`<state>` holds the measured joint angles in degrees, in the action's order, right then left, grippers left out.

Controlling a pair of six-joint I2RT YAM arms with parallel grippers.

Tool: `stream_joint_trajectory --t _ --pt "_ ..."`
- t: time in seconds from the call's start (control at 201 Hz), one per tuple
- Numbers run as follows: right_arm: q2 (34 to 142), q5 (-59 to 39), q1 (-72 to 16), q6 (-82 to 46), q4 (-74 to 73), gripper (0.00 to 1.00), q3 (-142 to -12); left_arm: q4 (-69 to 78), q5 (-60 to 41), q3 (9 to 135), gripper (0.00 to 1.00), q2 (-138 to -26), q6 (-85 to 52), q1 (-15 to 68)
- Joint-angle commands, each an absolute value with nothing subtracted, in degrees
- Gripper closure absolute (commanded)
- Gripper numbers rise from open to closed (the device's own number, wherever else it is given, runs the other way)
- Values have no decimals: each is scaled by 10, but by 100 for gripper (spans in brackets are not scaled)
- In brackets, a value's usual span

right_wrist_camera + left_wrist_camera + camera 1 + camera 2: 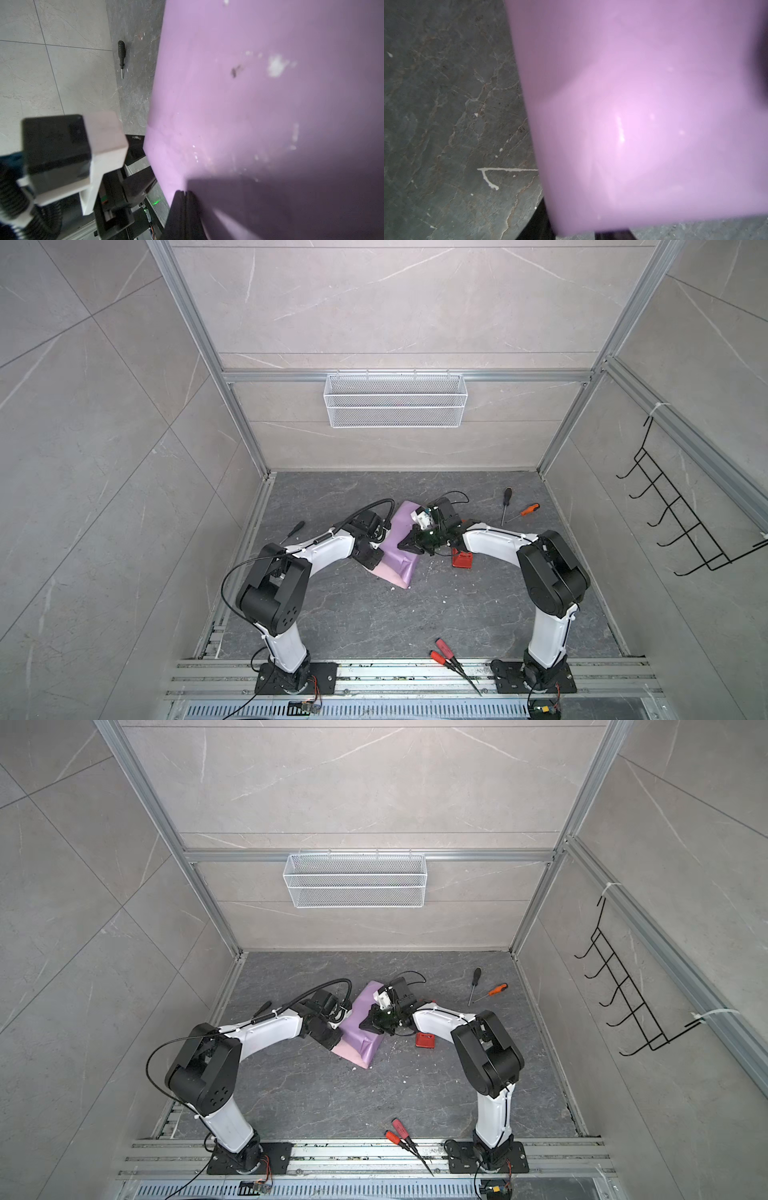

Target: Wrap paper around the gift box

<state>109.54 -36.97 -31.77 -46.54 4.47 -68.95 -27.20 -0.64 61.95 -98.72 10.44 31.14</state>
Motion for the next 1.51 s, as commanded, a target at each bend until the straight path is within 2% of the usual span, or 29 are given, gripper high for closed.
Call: stream_joint_trajectory --t 0.0,0.234,0.398,0.463,0.513,0.583,0.637,0.896,0.986,1.066,1.2,1.509 --pt "1114 -341 -330 -454 126 100 -673 -277 -22 611 72 -960 139 304" --pt "1111 -336 -330 -444 141 100 -678 -282 -37 606 81 -965 163 291" --pt "1103 -341 -330 -461 115 100 -665 -282 -17 605 98 -964 169 291" --pt "1108 -338 -330 -452 129 100 -672 -275 -17 599 99 -965 170 291" --pt "1113 -339 -330 -452 136 100 -675 -278 -18 597 96 -963 171 291" --pt "1106 -341 -331 -463 125 100 -667 -285 -16 597 83 -954 171 290" --pt "1100 -341 -331 -462 118 100 -662 -282 -16 590 78 -949 171 288" --pt "1100 -342 -333 -465 109 100 -656 -279 -27 565 70 -929 175 269" --pt "1110 -336 -333 -450 133 100 -669 -294 -67 583 53 -924 178 259" --pt "1107 -340 -334 -458 130 100 -668 -323 -91 619 44 -928 184 244" --pt "1108 -338 -334 -447 133 100 -670 -309 -93 647 45 -947 176 230" --pt "1118 -339 -334 -446 138 100 -676 -307 -133 668 55 -988 134 235"
